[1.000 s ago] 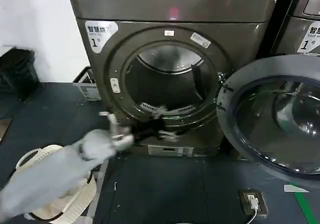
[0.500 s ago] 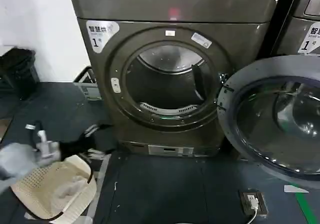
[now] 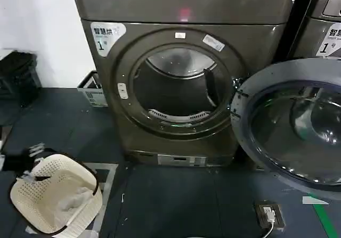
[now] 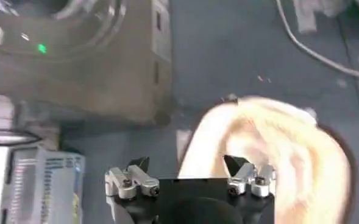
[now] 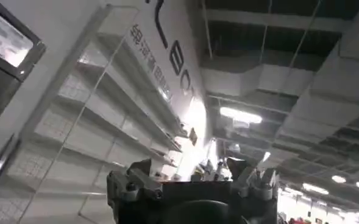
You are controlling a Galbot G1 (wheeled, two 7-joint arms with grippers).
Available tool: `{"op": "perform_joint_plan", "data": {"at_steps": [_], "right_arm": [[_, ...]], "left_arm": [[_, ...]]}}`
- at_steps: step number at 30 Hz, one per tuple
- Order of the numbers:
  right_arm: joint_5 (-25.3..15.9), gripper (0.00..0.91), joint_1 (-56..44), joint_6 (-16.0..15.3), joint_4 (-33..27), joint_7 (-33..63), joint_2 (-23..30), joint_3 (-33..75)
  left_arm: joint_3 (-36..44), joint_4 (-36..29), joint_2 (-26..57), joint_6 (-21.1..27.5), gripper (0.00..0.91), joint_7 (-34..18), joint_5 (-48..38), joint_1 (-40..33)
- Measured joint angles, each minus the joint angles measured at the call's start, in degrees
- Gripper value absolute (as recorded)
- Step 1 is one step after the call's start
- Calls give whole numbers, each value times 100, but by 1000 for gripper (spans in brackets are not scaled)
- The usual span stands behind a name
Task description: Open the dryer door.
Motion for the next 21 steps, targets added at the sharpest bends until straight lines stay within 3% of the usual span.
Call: {"op": "perform_joint_plan", "data": {"at_steps": [11,21], "right_arm": [[5,907,72,98,-60,-112,-2,-166],[0,907,30,238,-37,-207,22,-108]], "left_arm": [[-76,191,274,212,907,-70,651,385],[-165,170,286,180,907,-83,479,502]]}}
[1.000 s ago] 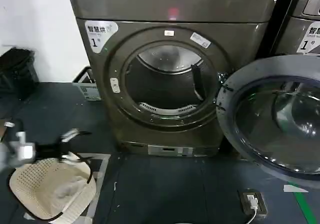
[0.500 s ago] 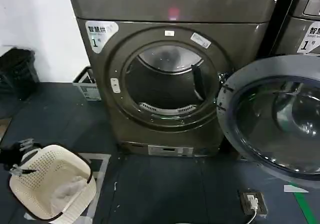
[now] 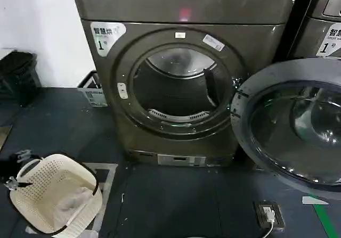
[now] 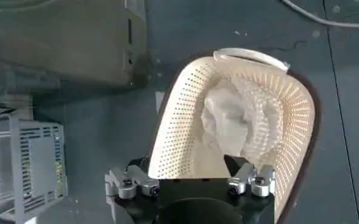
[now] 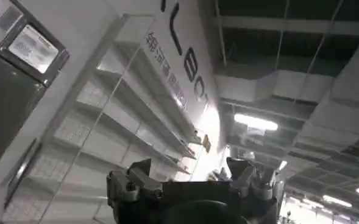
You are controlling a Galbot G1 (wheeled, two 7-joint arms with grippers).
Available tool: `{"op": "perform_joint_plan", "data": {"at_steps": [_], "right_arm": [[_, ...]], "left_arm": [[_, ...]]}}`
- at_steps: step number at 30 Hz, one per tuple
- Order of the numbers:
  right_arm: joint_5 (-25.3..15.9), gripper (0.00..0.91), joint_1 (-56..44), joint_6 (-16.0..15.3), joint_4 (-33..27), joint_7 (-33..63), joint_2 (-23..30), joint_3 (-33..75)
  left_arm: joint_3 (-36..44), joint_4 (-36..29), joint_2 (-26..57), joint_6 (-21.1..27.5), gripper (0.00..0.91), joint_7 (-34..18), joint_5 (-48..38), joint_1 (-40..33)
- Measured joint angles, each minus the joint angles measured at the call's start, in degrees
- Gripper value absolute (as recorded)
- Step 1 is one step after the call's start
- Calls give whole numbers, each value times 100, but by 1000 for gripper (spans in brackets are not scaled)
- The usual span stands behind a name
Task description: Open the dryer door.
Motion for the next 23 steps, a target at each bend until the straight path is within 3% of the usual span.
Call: {"op": "perform_joint_plan", "data": {"at_steps": [9,23], "right_arm": [[10,907,-87,-8,1,13,6,121],[-10,907,-113,56,-34,12,9,143]], "left_arm": [[7,141,-2,-186,907,488,294,-60],[-4,254,-57,-196,907,440,291,-55]]}}
